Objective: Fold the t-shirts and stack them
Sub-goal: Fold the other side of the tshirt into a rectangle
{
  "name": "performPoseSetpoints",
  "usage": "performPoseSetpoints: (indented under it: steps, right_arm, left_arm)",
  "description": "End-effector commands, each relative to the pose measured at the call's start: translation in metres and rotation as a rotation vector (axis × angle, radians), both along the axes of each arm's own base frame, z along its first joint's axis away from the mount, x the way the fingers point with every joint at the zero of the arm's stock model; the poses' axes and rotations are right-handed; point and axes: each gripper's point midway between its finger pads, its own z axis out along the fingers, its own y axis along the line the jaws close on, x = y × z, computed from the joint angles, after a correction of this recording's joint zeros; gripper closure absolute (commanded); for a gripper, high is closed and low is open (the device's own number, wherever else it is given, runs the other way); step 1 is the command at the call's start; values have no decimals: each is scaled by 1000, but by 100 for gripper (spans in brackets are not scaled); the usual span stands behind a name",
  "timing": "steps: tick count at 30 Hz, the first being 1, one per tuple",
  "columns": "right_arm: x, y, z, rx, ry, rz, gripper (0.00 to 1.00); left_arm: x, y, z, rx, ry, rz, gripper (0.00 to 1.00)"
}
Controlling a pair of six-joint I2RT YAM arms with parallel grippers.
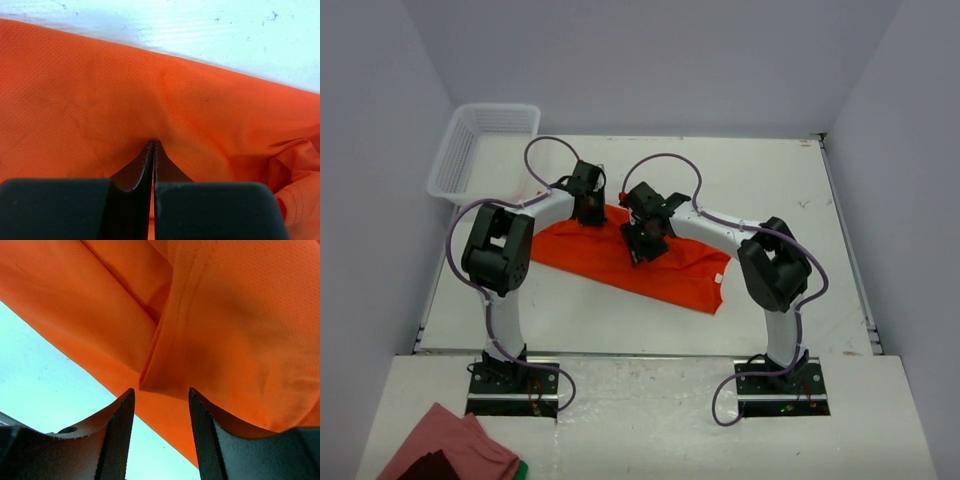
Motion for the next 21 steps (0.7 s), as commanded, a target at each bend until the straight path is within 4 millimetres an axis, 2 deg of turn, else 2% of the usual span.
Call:
performPoseSetpoints:
  steps: [1,6,9,12,13,16,17,21]
  right_arm:
    - [0,12,5,16,0,45,52]
    - [5,17,-1,6,5,49,52]
    - [7,16,-7,-16,9,43,56]
    - [9,17,-7,-18,4,35,65]
    - [9,16,-7,-20,-1,31,74]
    - [8,14,0,-14,-19,12,78]
    - [7,14,1,-12,-23,10,83]
    - [5,8,11,-12,-51,-14,93]
  left_arm:
    - [10,-6,4,-48,-32,-7,100]
    - [8,-8,1,-58,-21,-15,100]
    - [7,-8,1,-60,-25,-17,100]
    - [6,-7,1,-53,-24,-19,100]
    - [6,-7,1,-52,-25,-20,100]
    - [7,-7,-1,-54,-24,-20,100]
    - [7,-7,-1,-57,-23,-22,100]
    - [5,-9,-6,-64,-16,-27,100]
